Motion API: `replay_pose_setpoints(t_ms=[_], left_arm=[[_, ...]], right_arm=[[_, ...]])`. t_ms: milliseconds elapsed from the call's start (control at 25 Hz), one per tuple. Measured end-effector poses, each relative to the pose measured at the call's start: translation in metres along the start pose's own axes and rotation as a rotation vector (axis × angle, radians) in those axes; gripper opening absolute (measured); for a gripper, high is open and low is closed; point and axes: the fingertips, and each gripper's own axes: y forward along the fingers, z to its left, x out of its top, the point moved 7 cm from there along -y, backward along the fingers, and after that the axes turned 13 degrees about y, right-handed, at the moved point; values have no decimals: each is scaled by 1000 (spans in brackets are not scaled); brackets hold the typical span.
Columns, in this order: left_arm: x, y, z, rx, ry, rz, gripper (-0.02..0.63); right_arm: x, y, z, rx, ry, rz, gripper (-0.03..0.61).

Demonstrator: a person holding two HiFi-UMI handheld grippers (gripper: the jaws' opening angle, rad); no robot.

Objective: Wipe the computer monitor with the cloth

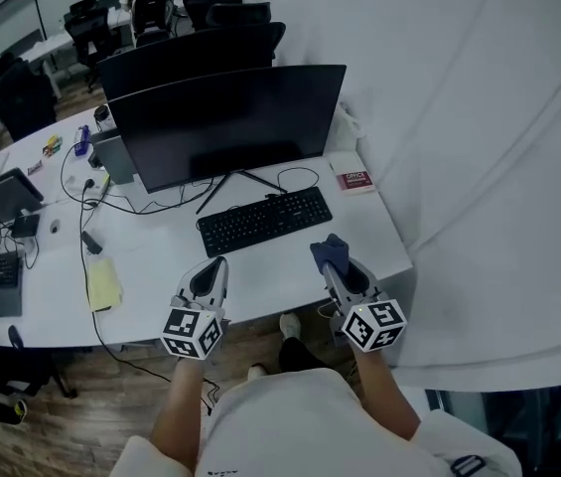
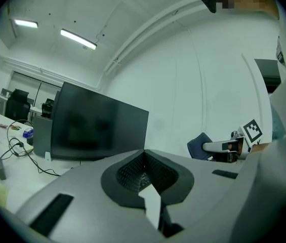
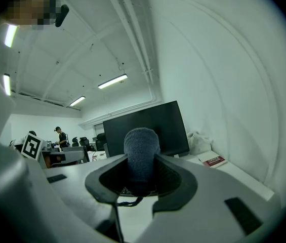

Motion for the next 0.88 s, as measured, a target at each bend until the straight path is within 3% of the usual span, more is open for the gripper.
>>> replay_pose_setpoints(t_ms=[880], left_arm=[[16,197,26,41,22,62,5]], right_arm=[[70,163,-181,-59,-9,93,135]])
